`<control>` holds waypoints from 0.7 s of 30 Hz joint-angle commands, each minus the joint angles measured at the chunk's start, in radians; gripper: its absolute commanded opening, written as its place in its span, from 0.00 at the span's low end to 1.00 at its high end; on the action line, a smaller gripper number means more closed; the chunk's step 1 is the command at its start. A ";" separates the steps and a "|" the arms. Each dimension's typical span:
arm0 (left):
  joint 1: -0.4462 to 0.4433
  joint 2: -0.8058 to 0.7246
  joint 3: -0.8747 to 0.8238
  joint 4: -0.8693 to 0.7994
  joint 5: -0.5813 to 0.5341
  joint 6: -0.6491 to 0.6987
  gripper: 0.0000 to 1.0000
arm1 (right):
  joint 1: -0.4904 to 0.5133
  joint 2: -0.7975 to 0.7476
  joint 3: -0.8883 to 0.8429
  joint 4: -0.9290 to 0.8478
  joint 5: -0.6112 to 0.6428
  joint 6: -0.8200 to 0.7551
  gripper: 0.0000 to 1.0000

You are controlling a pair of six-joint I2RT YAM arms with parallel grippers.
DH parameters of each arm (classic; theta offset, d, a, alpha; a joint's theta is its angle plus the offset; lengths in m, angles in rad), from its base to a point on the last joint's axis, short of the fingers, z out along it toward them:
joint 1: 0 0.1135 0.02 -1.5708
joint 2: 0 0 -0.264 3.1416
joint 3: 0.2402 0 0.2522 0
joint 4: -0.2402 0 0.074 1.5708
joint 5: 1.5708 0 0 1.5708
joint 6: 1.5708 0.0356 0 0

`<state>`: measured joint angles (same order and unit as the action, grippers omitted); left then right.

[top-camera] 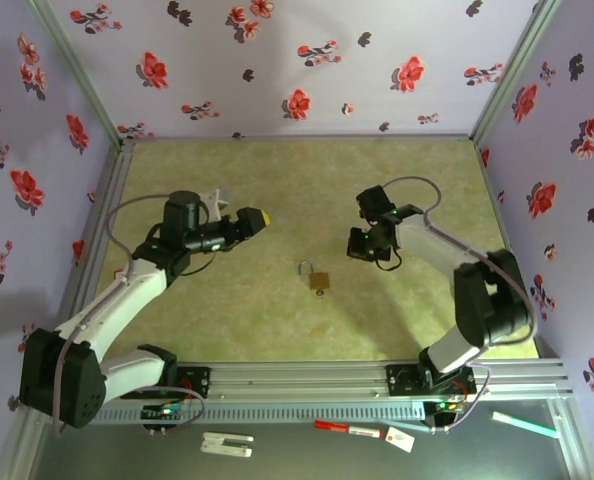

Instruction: Unlock with the key

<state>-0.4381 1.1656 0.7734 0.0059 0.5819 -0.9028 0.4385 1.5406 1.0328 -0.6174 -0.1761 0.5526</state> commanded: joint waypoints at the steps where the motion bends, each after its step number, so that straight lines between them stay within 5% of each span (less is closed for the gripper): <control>1: -0.072 0.049 -0.040 0.304 -0.029 -0.244 0.89 | 0.005 -0.096 -0.011 0.038 -0.047 0.076 0.00; 12: -0.205 0.293 -0.059 0.827 -0.123 -0.714 0.79 | 0.069 -0.286 -0.039 0.321 -0.160 0.236 0.00; 21: -0.306 0.468 -0.091 1.072 -0.174 -1.074 0.79 | 0.142 -0.309 -0.128 0.568 -0.203 0.317 0.00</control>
<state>-0.7193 1.5959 0.6891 0.9089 0.4435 -1.8076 0.5655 1.2396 0.9405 -0.1791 -0.3412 0.8150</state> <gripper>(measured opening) 0.787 0.043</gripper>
